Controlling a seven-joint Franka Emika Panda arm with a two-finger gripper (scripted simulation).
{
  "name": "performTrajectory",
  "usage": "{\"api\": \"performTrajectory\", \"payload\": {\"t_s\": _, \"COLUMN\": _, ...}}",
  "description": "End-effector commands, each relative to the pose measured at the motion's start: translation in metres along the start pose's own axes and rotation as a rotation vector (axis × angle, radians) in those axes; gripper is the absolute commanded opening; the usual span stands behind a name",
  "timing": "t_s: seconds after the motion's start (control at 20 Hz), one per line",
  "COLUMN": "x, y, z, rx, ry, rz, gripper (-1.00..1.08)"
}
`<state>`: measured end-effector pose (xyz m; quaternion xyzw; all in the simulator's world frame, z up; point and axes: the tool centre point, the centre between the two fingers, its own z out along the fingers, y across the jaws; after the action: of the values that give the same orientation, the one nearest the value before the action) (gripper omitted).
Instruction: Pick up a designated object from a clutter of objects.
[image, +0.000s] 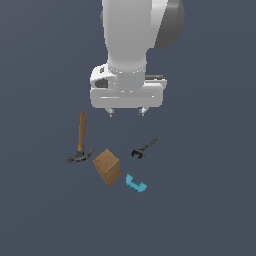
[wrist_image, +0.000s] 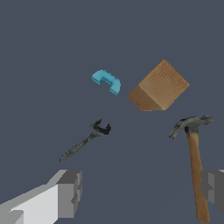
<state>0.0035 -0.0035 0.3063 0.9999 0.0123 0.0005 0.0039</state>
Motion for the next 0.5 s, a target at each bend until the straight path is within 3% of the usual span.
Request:
{"api": "performTrajectory", "payload": {"t_s": 0.0, "x": 0.0, "y": 0.0, "z": 0.0, "rx": 0.0, "ry": 0.0, "rz": 0.0, "gripper": 1.0}}
{"api": "performTrajectory", "payload": {"t_s": 0.45, "x": -0.006, "y": -0.014, "z": 0.0, "rx": 0.011, "ry": -0.013, "rz": -0.035, "gripper": 1.0}}
